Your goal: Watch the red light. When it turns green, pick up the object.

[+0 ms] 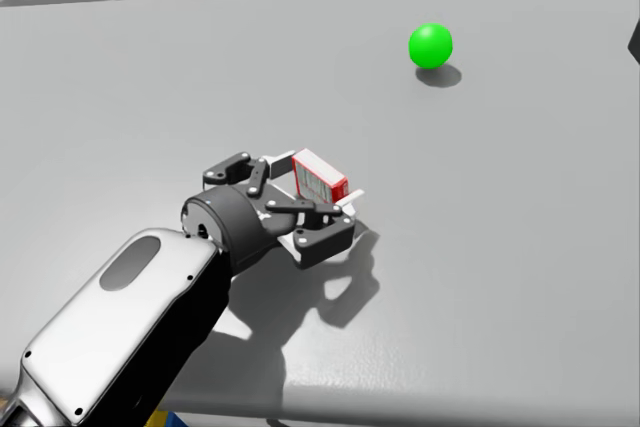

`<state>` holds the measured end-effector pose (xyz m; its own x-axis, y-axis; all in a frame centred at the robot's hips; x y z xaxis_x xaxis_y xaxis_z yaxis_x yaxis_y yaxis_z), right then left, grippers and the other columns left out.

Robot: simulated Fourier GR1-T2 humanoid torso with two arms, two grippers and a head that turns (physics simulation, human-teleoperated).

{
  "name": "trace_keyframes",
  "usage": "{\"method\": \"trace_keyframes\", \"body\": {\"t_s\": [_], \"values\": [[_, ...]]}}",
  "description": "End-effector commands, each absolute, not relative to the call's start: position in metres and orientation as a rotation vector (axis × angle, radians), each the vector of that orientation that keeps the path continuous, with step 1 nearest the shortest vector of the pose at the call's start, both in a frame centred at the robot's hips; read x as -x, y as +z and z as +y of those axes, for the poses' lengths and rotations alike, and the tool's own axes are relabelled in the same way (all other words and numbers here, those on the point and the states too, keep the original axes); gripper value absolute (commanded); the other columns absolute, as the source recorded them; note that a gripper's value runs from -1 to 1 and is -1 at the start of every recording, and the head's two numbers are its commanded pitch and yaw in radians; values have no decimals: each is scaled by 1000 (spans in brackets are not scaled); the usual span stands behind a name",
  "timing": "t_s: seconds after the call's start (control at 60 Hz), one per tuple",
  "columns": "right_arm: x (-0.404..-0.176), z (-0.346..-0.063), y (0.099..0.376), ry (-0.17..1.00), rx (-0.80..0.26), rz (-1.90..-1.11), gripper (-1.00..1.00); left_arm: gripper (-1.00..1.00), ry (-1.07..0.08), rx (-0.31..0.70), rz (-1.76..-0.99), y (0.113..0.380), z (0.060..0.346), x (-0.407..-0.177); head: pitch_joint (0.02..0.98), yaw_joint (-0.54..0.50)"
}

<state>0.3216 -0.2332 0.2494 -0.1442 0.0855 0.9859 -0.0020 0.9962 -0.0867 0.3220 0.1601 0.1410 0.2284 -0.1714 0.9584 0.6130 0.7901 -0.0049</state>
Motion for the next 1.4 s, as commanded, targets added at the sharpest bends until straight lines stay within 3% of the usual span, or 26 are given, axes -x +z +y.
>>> {"method": "trace_keyframes", "body": {"t_s": [0.017, 0.133, 0.183, 0.2, 0.217, 0.233, 0.25, 0.433, 0.833, 1.05, 1.217, 1.4], "values": [[-322, -234, 250, 73, 59, -1713, -1000, -1000, -556, 403, -1227, 136, 152, -334, 823, 138], [-321, -235, 250, 72, 59, -1714, -1000, -942, -557, 405, -1208, 130, 152, -334, 820, 137], [-321, -235, 251, 69, 57, -1714, -1000, -438, -560, 398, -1209, 128, 153, -333, 819, 136], [-321, -235, 251, 70, 58, -1714, -1000, 380, -564, 394, -1207, 126, 153, -333, 818, 136], [-321, -235, 251, 69, 59, -1714, -1000, 775, -564, 396, -1205, 126, 153, -333, 817, 135], [-320, -235, 251, 68, 58, -1713, -1000, 967, -562, 400, -1203, 126, 153, -333, 816, 135], [-320, -235, 251, 68, 58, -1714, -1000, 993, -563, 401, -1202, 126, 153, -333, 814, 134], [-320, -235, 251, 65, 56, -1712, -1000, 1000, -596, 389, -1200, 124, 153, -331, 782, 138], [-321, -235, 251, 47, 45, -1705, -1000, 1000, -628, 385, -1193, 122, 152, -330, 501, 157], [-323, -239, 252, 17, 47, -1706, -1000, 1000, -634, 390, -1200, 122, 151, -329, 437, 169], [-325, -239, 251, 19, 41, -1704, -1000, 1000, -644, 377, -1253, 142, 151, -328, 434, 170], [-325, -240, 251, 22, 38, -1703, -1000, 1000, -667, 351, -1346, 185, 154, -332, 428, 170]]}}
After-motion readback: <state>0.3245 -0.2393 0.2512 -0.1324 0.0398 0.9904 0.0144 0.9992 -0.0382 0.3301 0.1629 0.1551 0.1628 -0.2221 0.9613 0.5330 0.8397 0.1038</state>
